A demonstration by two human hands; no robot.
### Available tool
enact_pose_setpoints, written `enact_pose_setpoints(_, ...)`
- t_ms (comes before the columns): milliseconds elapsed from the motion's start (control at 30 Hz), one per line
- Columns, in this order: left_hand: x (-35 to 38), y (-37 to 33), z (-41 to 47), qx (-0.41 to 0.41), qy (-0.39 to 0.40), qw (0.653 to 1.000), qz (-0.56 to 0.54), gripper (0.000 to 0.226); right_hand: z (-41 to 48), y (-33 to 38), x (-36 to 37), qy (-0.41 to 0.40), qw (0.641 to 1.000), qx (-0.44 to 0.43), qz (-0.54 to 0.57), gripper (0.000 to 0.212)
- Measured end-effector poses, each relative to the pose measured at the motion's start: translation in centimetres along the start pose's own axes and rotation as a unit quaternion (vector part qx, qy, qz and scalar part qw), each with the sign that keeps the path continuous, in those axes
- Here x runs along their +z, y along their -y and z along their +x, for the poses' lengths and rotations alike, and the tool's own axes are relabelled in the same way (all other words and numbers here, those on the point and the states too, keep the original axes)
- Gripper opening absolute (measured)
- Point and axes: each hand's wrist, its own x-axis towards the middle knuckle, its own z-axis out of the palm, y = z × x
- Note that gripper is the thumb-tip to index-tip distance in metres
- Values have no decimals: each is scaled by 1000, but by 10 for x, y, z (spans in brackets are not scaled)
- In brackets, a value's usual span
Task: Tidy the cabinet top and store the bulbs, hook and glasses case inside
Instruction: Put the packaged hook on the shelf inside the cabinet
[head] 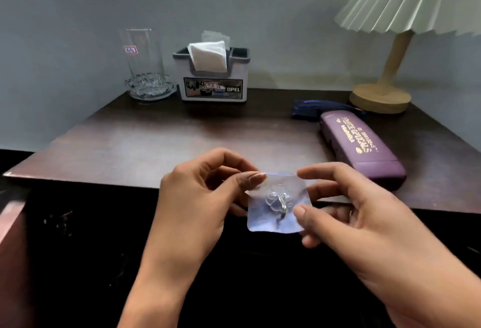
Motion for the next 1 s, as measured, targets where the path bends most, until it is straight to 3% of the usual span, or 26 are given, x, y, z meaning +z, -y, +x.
enact_pose_setpoints(100,-2,1,-22,-40,30,998,-32,20,-15,-5,-7,93,994,30,44,29)
enact_pose_setpoints(233,-3,23,-39,-101,47,994,-16,11,-22,-22,-7,172,982,79,1,26)
enact_pose_setpoints(300,2,45,-41,-137,44,990,-1,9,-20,-42,-2,154,982,111,-15,27)
enact_pose_setpoints(433,26,103,-35,-185,-20,982,44,31,-2,-94,20,65,980,189,1,31)
enact_pose_setpoints(533,40,130,-24,-123,-66,981,132,37,15,-128,34,-6,981,194,10,32)
enact_pose_setpoints(667,49,140,-3,-28,-75,970,232,25,38,-144,40,-86,988,120,-51,36)
enact_pose_setpoints(1000,58,170,23,-10,-68,947,312,28,75,-161,50,-93,986,108,-84,35)
